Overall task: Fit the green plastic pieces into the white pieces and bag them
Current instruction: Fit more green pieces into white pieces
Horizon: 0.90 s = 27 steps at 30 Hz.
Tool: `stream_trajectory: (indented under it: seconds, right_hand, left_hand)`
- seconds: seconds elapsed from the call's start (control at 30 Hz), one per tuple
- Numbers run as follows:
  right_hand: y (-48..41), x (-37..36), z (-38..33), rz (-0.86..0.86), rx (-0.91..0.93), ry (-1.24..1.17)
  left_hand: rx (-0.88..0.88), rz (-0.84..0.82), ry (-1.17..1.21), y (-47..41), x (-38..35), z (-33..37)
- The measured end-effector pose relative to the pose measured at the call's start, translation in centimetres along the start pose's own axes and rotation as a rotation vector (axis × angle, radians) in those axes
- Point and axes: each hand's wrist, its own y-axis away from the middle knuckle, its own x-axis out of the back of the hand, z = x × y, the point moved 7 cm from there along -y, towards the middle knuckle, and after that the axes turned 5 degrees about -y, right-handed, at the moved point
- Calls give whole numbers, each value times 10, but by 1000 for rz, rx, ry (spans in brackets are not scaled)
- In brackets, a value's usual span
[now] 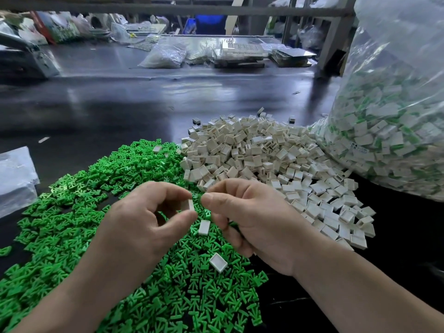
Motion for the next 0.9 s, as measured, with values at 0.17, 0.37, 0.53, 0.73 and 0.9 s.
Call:
stream_trajectory:
  seconds: [0.17, 0.37, 0.53, 0.73, 0.9]
  right_hand:
    - [3, -12, 4, -76, -27, 100]
    - [3, -12, 6, -103, -99, -21]
    - [2, -11, 4, -140, -126, -62]
    - [-2, 4, -7, -103, -49, -311]
    - [-4, 7, -2, -69, -48, -358]
  left_hand:
    - [-159, 32, -45, 4, -5, 18]
    - [-342, 32, -58, 6, -5, 28]
    - [-391, 46, -38, 5, -3, 29]
    - [-112, -76, -504, -6, -13, -13]
    - [-135, -158, -688, -9, -25, -17]
